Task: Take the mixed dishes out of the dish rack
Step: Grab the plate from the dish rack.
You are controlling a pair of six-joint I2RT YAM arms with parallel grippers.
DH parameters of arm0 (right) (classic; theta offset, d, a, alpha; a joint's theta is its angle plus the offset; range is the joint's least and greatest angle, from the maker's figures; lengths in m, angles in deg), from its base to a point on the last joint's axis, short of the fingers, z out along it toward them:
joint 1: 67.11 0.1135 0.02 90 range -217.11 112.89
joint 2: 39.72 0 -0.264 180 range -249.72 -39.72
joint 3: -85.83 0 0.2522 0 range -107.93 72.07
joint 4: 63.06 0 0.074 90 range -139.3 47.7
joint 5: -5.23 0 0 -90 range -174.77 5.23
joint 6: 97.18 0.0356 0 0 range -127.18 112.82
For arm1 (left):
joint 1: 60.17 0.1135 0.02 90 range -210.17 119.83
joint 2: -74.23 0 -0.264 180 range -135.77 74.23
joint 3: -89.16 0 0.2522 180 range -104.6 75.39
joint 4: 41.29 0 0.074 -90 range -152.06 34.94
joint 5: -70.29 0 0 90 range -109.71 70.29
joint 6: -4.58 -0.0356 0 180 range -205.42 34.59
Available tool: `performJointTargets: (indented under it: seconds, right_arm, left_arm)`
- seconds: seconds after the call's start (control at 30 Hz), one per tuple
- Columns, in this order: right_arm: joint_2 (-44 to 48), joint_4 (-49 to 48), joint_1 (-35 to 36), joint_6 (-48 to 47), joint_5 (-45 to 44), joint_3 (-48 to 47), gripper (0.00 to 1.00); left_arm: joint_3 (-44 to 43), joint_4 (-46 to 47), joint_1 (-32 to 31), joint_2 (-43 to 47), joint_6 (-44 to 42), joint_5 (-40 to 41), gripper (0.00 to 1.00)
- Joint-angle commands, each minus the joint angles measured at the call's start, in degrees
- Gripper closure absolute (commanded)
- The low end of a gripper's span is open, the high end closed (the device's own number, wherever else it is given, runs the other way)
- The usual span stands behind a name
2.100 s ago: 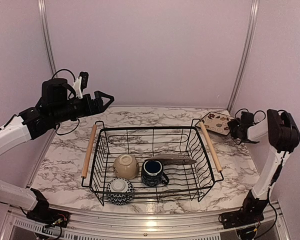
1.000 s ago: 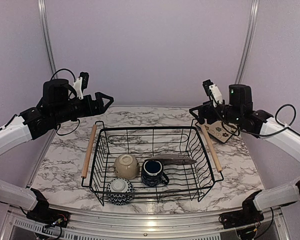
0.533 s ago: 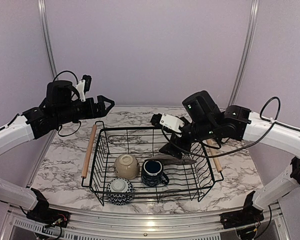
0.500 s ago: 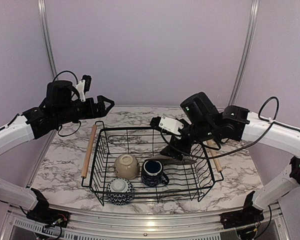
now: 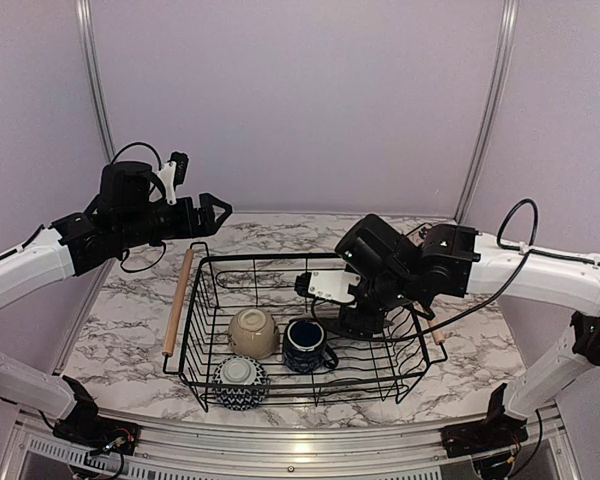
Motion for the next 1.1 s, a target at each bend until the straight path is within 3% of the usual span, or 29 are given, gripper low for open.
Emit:
performJointTargets:
  seconds: [0.0,0.3,0.5,0.63,0.83,0.93,1.07]
  right_arm:
    - [-0.7,-0.3,0.5,-1.9,-7.8,0.9,0.27]
    - [-3.0,-2.4,0.5,-3.2,-7.4,1.6,0.47]
    - [-4.5,-3.3,0.5,-3.7,-7.8,2.0,0.69]
    - [-5.4,-3.7,0.5,-4.2,-8.3,2.1,0.72]
    - [-6.3,-3.0,0.6,-4.3,-9.2,0.8,0.85]
    - [-6.5,-2.1,0.7,-4.3,-10.7,0.0,0.98]
    - [-6.2,-1.5,1.3,-4.4,-12.9,-1.1,1.0]
  left_arm:
    - [-1.9,-0.7,-0.2,-0.5,-0.7,0.1,0.01]
    - [-1.8,-1.7,-0.2,1.3,-1.6,2.7,0.01]
    - [-1.7,-1.5,-0.2,2.8,-2.0,3.5,0.01]
    - [-1.3,-1.5,-0.2,3.3,-1.9,3.3,0.01]
    - [-0.6,-1.3,-0.2,4.3,-2.1,3.5,0.01]
    - [-0.5,-1.3,-0.2,4.5,-2.2,3.6,0.01]
    - [-0.5,-1.3,-0.2,4.6,-2.2,3.7,0.01]
